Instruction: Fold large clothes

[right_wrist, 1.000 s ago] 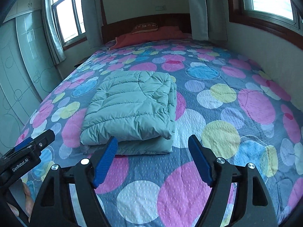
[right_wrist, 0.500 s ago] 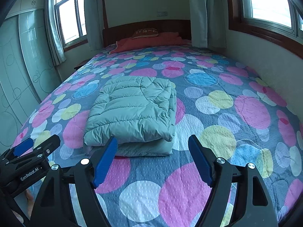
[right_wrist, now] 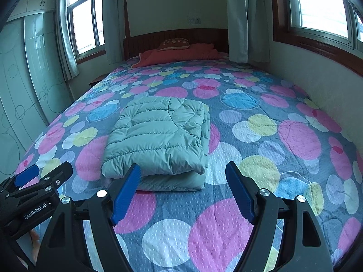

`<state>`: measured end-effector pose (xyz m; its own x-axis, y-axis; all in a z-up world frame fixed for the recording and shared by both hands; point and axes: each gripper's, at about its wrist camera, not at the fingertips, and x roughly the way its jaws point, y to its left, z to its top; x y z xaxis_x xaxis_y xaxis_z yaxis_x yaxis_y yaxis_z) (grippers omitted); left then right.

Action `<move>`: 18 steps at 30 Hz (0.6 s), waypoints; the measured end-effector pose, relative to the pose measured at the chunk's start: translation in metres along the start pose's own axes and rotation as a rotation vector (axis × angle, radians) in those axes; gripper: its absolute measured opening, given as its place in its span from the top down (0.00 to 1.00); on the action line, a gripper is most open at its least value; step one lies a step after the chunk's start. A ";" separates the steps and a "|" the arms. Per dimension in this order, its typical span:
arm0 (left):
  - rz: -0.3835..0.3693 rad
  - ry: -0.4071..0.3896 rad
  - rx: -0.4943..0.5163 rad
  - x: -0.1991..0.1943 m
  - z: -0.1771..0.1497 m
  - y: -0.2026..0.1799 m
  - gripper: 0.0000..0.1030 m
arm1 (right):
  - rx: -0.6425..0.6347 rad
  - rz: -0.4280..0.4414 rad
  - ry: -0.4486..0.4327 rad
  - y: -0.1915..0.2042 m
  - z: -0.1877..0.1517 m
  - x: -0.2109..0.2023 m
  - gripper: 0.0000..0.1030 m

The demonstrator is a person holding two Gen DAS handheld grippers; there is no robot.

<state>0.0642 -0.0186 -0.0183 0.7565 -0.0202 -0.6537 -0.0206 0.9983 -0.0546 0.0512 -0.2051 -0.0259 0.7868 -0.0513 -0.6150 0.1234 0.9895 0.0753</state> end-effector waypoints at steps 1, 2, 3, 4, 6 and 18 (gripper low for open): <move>-0.002 0.000 0.001 0.000 0.000 0.000 0.06 | -0.001 0.001 0.000 0.000 0.000 0.000 0.26; -0.001 0.001 0.002 0.000 0.000 0.000 0.06 | -0.001 0.001 0.000 0.001 0.000 0.000 0.26; 0.000 0.000 0.002 -0.001 0.000 -0.001 0.06 | -0.003 0.001 0.001 0.001 0.000 0.000 0.26; -0.002 0.000 0.003 -0.001 0.000 -0.001 0.06 | -0.004 0.000 0.003 0.001 0.000 0.000 0.26; -0.004 0.000 0.002 -0.001 0.000 0.000 0.06 | -0.003 0.002 0.004 0.002 -0.001 0.001 0.26; 0.004 0.009 -0.003 0.002 -0.001 0.001 0.06 | -0.018 0.000 0.009 0.006 -0.003 0.003 0.26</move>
<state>0.0649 -0.0176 -0.0200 0.7502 -0.0166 -0.6610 -0.0258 0.9982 -0.0544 0.0522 -0.1991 -0.0296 0.7811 -0.0505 -0.6223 0.1128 0.9917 0.0611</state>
